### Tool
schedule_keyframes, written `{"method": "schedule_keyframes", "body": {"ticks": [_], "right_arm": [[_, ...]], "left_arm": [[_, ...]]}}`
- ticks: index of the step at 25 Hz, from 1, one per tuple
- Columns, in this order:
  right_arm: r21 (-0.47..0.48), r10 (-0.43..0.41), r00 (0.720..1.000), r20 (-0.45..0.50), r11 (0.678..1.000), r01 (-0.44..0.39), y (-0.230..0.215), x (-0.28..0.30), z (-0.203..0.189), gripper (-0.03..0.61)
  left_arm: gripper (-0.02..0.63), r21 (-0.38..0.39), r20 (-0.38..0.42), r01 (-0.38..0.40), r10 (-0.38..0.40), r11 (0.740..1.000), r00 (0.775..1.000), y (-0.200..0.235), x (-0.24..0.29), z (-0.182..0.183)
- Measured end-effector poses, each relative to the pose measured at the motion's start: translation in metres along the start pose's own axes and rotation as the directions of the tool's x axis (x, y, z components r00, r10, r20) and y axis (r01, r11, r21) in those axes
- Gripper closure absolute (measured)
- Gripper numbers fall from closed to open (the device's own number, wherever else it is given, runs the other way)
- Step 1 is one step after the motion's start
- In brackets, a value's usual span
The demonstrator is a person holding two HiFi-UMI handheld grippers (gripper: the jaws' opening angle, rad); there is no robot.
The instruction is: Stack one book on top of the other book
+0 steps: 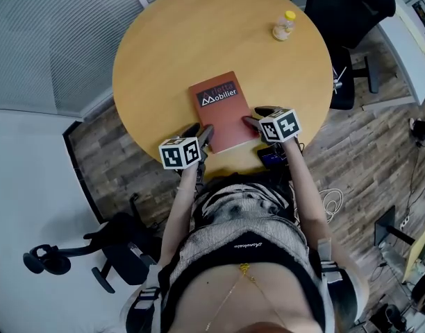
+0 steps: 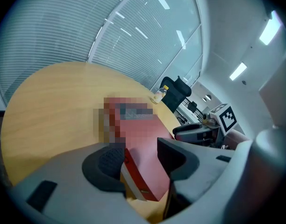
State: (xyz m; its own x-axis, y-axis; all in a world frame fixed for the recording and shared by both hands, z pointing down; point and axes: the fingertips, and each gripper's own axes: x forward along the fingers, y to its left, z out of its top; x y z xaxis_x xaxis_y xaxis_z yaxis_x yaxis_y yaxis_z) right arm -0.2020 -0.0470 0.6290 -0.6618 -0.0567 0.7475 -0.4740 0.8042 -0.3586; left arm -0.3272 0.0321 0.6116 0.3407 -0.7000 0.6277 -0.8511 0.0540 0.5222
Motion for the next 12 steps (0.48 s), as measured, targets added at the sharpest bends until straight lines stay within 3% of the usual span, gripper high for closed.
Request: {"method": "schedule_keyframes", "body": {"ticks": [4, 6, 7, 9, 12], "right_arm": [[-0.079, 0.015, 0.998, 0.056, 0.997, -0.010, 0.009, -0.011, 0.010, 0.374], [-0.114, 0.034, 0.996, 0.086, 0.993, -0.024, 0.018, -0.017, 0.015, 0.377], [-0.123, 0.035, 0.994, 0.103, 0.992, -0.023, 0.022, -0.021, 0.018, 0.399], [-0.129, 0.032, 0.989, 0.144, 0.992, -0.014, 0.028, -0.028, 0.022, 0.511], [-0.145, 0.061, 0.979, 0.193, 0.989, -0.033, 0.043, -0.037, 0.025, 0.532]], "left_arm": [[0.418, 0.068, 0.025, 0.013, -0.015, 0.998, 1.000, -0.015, -0.010, 0.011], [0.463, 0.099, 0.039, 0.044, -0.048, 0.994, 0.998, -0.027, -0.014, 0.017], [0.485, 0.112, 0.044, 0.064, -0.069, 0.992, 0.997, -0.035, -0.016, 0.020], [0.527, 0.136, 0.048, 0.108, -0.115, 0.985, 0.992, -0.050, -0.017, 0.024], [0.567, 0.175, 0.039, 0.158, -0.167, 0.972, 0.985, -0.070, -0.018, 0.022]]}}
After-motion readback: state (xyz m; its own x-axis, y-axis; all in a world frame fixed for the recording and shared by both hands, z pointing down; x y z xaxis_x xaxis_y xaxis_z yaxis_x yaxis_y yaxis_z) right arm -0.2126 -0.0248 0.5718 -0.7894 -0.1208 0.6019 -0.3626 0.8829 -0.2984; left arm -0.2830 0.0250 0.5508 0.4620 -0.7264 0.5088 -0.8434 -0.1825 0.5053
